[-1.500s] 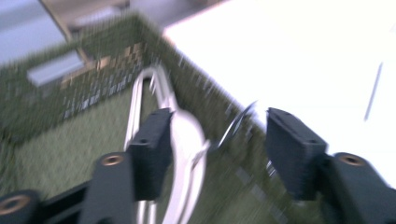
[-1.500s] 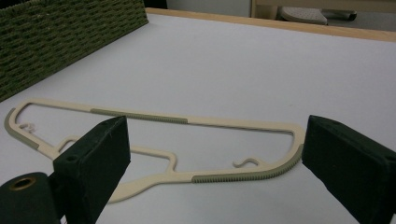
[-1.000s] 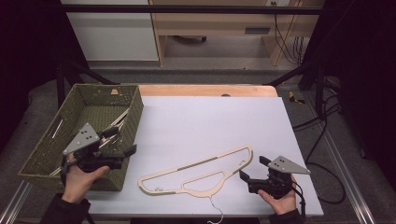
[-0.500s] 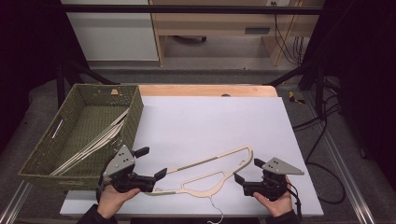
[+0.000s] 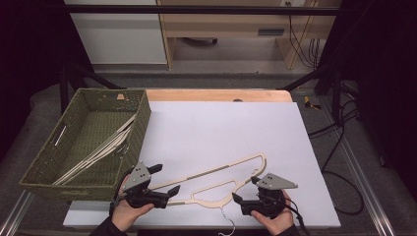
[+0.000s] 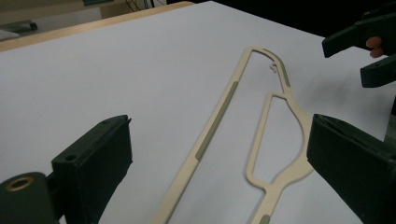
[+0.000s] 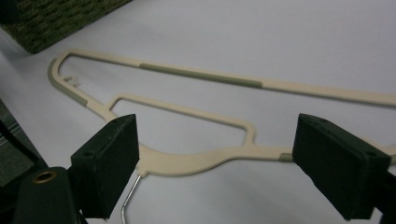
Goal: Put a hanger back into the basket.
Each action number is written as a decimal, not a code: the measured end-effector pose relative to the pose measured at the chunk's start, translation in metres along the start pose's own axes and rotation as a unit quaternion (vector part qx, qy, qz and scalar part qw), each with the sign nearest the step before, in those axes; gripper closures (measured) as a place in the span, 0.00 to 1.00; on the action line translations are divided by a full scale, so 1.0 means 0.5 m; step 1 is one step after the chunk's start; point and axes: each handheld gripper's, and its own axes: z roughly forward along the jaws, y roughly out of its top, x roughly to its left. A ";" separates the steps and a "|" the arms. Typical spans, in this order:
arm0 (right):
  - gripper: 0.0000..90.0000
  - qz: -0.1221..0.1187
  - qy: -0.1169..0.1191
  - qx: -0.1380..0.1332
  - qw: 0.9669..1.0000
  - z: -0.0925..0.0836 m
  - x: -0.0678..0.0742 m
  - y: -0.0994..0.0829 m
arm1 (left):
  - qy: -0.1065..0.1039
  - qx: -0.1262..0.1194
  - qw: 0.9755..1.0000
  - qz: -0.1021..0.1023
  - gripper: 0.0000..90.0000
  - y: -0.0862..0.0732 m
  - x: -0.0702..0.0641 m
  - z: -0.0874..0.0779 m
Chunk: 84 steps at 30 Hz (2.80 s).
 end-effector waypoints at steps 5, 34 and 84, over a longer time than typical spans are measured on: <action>0.26 -0.009 0.009 0.022 1.000 0.018 0.023 -0.012 | 0.001 0.004 1.000 0.000 0.07 -0.007 0.002 0.002; 0.98 -0.001 -0.004 0.127 0.992 0.067 0.090 -0.050 | -0.004 0.030 0.999 -0.011 0.08 -0.029 0.004 0.018; 1.00 -0.013 -0.015 0.111 0.994 0.015 0.048 0.038 | -0.086 0.159 0.977 0.114 0.18 0.054 -0.142 0.182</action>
